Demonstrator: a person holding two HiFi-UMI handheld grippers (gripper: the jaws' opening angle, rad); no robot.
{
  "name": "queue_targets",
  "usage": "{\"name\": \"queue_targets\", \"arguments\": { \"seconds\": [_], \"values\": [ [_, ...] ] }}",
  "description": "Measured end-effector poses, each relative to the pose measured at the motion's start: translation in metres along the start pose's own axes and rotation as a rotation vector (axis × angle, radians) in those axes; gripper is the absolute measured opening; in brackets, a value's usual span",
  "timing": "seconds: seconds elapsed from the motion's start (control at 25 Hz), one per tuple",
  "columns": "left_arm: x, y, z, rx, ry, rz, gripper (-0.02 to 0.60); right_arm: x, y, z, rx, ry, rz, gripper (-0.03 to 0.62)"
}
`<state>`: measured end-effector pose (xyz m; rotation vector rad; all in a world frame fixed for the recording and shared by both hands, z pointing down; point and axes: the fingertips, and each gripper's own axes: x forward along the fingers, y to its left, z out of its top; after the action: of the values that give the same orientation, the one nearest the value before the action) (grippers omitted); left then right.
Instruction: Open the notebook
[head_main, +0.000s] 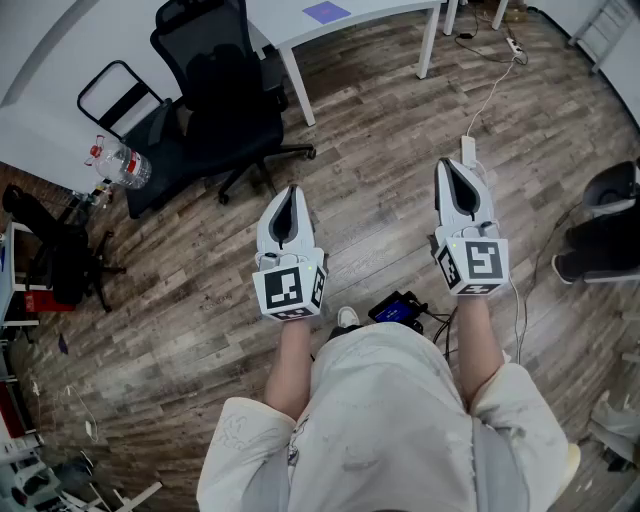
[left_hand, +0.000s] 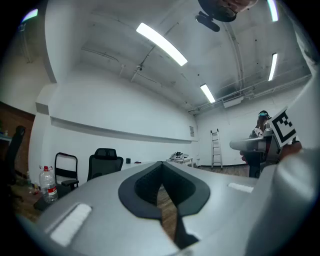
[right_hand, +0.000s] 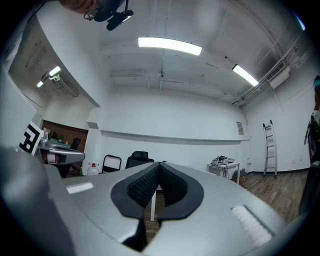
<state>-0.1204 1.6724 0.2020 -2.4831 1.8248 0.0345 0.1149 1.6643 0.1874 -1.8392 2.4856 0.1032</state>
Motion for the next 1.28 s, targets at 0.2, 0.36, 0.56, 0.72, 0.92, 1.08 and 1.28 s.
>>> {"name": "queue_targets", "arguments": {
  "seconds": [0.2, 0.36, 0.56, 0.72, 0.92, 1.08, 1.28],
  "values": [
    [-0.008, 0.023, -0.008, 0.006, -0.002, 0.003, 0.015, 0.005, 0.024, -0.011, -0.002, 0.006, -0.003, 0.003],
    [-0.020, 0.065, -0.016, -0.002, 0.004, 0.000, 0.015, 0.019, 0.067, -0.016, -0.010, 0.013, -0.003, 0.003],
    [-0.018, 0.134, -0.018, -0.008, 0.007, -0.019, 0.015, 0.058, 0.123, -0.014, 0.014, 0.013, -0.016, 0.005],
    [-0.036, 0.170, -0.027, 0.003, 0.014, -0.049, 0.015, 0.059, 0.167, -0.020, 0.012, 0.010, -0.040, 0.005],
    [-0.033, 0.204, -0.035, 0.015, 0.027, -0.067, 0.015, 0.074, 0.198, -0.025, 0.010, 0.018, -0.050, 0.005],
    [-0.024, 0.222, -0.049, -0.002, 0.037, -0.077, 0.015, 0.089, 0.212, -0.037, 0.008, 0.028, -0.049, 0.005],
    [-0.002, 0.233, -0.049, -0.008, 0.034, -0.082, 0.015, 0.114, 0.211, -0.039, 0.004, 0.029, -0.041, 0.005]
  ]
}}
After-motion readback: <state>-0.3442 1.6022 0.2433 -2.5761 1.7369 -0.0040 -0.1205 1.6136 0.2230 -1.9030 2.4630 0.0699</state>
